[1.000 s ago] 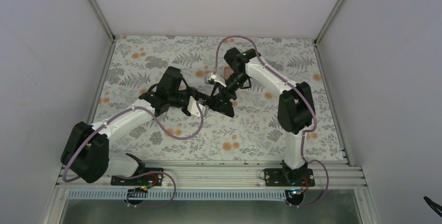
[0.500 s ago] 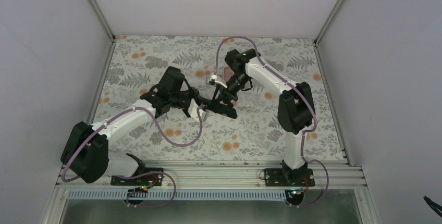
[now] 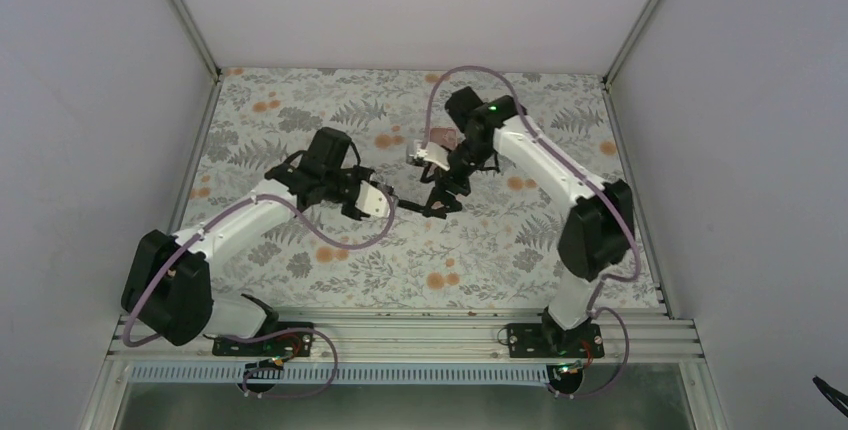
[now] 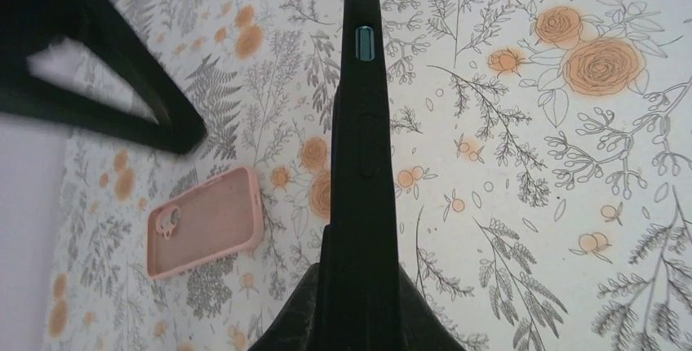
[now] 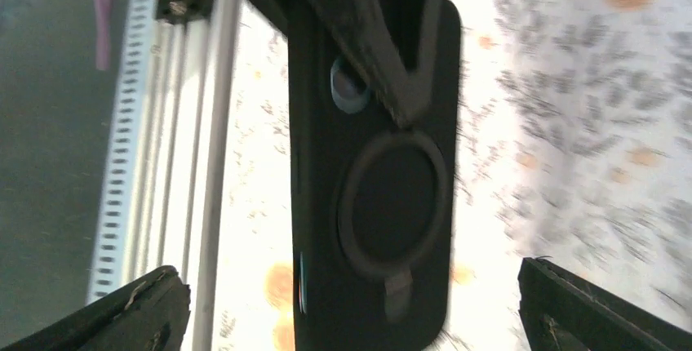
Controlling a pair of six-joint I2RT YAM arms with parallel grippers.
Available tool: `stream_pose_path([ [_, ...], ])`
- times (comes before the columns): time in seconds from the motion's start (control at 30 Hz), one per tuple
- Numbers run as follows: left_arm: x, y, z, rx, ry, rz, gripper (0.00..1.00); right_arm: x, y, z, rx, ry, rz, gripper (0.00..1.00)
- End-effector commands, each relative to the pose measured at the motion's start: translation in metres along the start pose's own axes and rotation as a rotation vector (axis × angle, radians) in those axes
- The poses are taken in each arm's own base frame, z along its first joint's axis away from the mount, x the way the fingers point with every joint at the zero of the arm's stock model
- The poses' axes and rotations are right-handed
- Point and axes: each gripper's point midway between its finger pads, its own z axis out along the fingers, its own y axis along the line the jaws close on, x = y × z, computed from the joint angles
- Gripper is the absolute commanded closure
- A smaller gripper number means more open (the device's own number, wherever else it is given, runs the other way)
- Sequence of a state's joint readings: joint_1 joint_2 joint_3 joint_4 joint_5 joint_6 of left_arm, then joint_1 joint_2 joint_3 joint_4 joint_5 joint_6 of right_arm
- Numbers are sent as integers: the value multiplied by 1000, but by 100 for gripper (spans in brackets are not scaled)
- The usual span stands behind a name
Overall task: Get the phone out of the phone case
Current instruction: Pick up the phone at the center of the board.
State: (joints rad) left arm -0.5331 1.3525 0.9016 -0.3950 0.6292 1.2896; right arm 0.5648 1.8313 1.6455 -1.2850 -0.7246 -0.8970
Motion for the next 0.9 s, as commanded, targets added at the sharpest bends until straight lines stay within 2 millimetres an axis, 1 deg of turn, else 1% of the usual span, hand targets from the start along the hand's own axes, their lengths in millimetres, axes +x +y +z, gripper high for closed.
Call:
stream_pose_path([
  [0.0, -20, 15, -26, 46, -98, -105, 98, 11, -10, -35, 224, 29, -58, 0],
  [0.03, -21, 15, -30, 69, -108, -134, 98, 13, -7, -39, 259, 33, -74, 0],
  [0.1, -22, 16, -37, 113, -124, -189, 98, 18, -6, -42, 301, 32, -92, 0],
  [0.17, -23, 17, -41, 163, -132, -242, 98, 23, -12, -43, 358, 38, -85, 0],
  [0.2, -24, 15, -42, 190, -135, -261, 98, 25, -19, -44, 404, 39, -81, 0],
  [0.23, -25, 14, -42, 216, -136, -282, 98, 25, -26, -48, 458, 33, -82, 0],
  [0.3, -27, 9, -43, 258, -143, -316, 98, 26, -32, -49, 515, 15, -93, 0],
  [0.37, -29, 8, -43, 266, -151, -325, 98, 23, -36, -53, 556, -11, -101, 1],
  [0.5, -28, 6, -44, 266, -148, -326, 98, 24, -48, -59, 619, -10, -87, 4],
  [0.6, -25, 6, -42, 261, -137, -330, 98, 23, -46, -58, 591, -20, -89, 4],
  [0.7, -22, 8, -41, 249, -130, -330, 98, 21, -36, -52, 522, -26, -98, 6],
  [0.87, -12, 11, -37, 219, -94, -329, 98, 26, -19, -46, 445, -15, -121, 8],
])
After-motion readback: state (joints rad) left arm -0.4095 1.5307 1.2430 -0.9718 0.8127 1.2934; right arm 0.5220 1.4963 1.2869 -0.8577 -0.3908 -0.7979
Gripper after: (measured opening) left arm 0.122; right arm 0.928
